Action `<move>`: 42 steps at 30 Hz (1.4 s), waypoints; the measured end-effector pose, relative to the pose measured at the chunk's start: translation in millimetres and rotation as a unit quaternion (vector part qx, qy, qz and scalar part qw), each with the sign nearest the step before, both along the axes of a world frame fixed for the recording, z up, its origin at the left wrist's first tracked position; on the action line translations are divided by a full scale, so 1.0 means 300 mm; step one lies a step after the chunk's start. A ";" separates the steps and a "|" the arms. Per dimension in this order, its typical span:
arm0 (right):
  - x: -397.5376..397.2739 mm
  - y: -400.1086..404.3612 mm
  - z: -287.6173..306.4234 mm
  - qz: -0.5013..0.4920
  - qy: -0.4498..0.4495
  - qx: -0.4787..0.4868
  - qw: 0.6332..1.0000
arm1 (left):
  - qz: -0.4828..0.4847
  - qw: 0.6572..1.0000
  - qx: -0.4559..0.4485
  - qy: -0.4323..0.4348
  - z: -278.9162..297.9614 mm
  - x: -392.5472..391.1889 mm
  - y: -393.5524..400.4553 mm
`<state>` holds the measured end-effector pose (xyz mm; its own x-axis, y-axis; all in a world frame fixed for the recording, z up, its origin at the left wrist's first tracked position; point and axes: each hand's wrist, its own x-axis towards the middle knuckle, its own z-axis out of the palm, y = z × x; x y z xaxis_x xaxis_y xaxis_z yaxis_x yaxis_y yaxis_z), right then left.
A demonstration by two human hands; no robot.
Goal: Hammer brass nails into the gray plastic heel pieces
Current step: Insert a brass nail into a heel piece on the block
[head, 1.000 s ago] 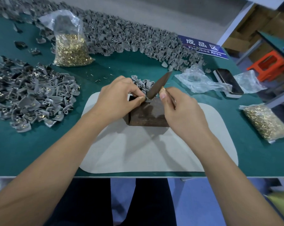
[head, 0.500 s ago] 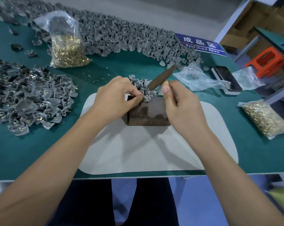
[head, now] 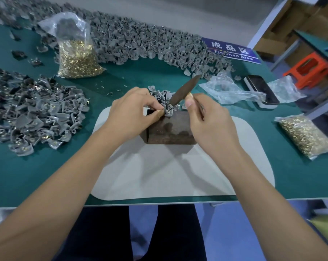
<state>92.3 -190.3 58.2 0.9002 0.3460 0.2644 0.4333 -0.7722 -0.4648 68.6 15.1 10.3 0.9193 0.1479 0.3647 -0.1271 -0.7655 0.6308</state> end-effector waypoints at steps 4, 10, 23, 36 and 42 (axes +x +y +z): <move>0.021 -0.002 0.013 0.022 0.034 -0.040 0.998 | 0.000 1.000 0.009 -0.004 -0.005 0.002 0.004; 0.090 -0.045 -0.005 -0.025 0.088 0.059 0.994 | -0.003 1.000 0.009 -0.010 -0.012 0.003 0.005; 0.106 -0.110 -0.160 -0.164 0.096 0.065 0.980 | -0.045 0.997 -0.063 -0.015 -0.043 0.010 0.000; 0.070 -0.009 -0.116 -0.154 0.019 0.107 0.982 | -0.033 0.996 -0.084 -0.006 -0.039 0.003 -0.006; 0.013 0.176 -0.053 -0.049 -0.095 0.026 0.994 | 0.055 0.995 -0.079 -0.036 0.017 -0.035 0.028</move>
<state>96.2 -137.4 42.4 0.8609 0.2414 0.4479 0.4415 -0.7919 -0.4219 58.0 23.3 15.5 0.8665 0.3074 0.3932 -0.0972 -0.6688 0.7371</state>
